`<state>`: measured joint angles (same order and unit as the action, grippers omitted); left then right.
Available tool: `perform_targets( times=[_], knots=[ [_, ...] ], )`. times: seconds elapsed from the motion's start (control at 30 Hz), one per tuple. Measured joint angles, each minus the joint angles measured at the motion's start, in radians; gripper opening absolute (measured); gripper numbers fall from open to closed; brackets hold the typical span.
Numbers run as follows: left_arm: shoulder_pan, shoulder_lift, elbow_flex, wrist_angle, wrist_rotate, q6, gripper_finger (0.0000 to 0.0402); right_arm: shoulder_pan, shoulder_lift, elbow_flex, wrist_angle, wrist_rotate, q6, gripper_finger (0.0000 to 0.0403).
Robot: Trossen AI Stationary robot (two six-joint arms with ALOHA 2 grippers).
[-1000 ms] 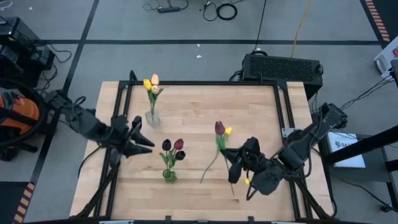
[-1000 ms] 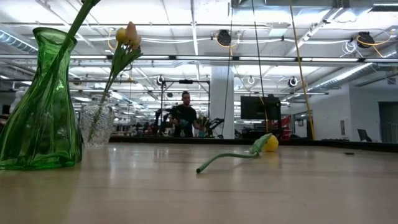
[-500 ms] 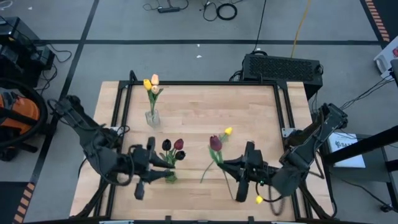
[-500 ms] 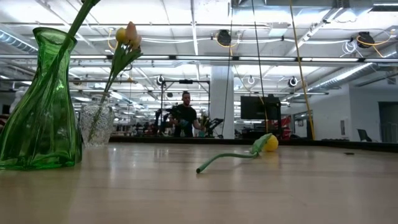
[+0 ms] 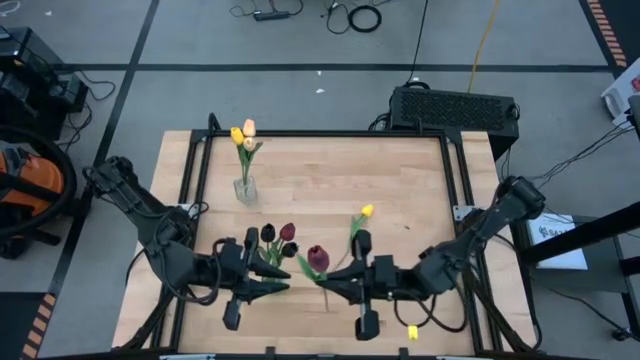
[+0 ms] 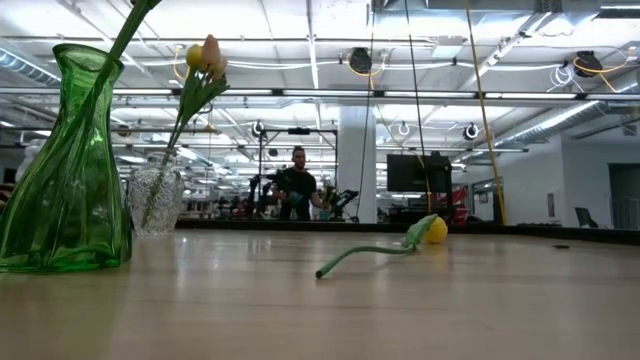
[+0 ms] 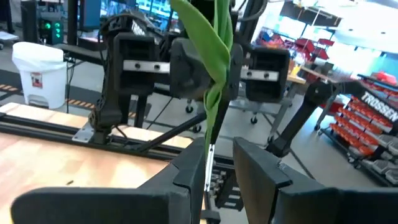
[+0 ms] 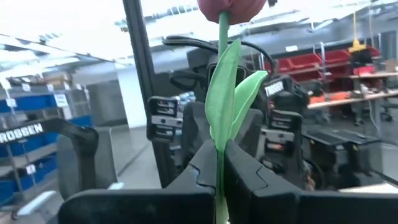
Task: Sort flowers into vase by color
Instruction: Put the red tulip into the green vase
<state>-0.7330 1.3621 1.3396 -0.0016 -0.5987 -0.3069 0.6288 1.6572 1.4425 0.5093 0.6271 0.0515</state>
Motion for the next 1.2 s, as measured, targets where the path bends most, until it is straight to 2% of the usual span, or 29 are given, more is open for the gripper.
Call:
perform_targets(
  times=[0.23, 0.5, 0.63, 0.73, 0.8, 0.97, 1.2],
  knots=[
    [0.004, 0.000, 0.000, 0.033, 0.000, -0.001, 0.0101, -0.051, 0.039, 0.000, 0.050, -0.074, 0.046, 0.0001],
    [0.010, 0.000, 0.000, 0.031, 0.018, 0.033, 0.0193, -0.086, 0.040, 0.000, 0.097, -0.137, 0.071, 0.0002],
    [0.035, 0.000, 0.000, 0.030, 0.013, 0.006, 0.0224, -0.101, 0.040, 0.000, 0.102, -0.170, 0.072, 0.0002],
    [0.064, 0.000, 0.000, 0.028, 0.010, -0.010, 0.0227, -0.113, 0.040, 0.000, 0.102, -0.212, 0.072, 0.0002],
    [0.083, 0.000, 0.000, 0.022, 0.013, -0.038, 0.0228, -0.120, 0.040, 0.000, 0.101, -0.212, 0.072, 0.0002],
    [0.114, 0.000, 0.000, 0.021, 0.102, -0.053, 0.0228, -0.140, 0.040, 0.000, 0.086, -0.211, 0.072, 0.0002],
    [0.128, 0.005, 0.000, 0.024, 0.112, -0.046, 0.0228, -0.169, 0.040, 0.000, 0.071, -0.213, 0.094, 0.0002]
  ],
)
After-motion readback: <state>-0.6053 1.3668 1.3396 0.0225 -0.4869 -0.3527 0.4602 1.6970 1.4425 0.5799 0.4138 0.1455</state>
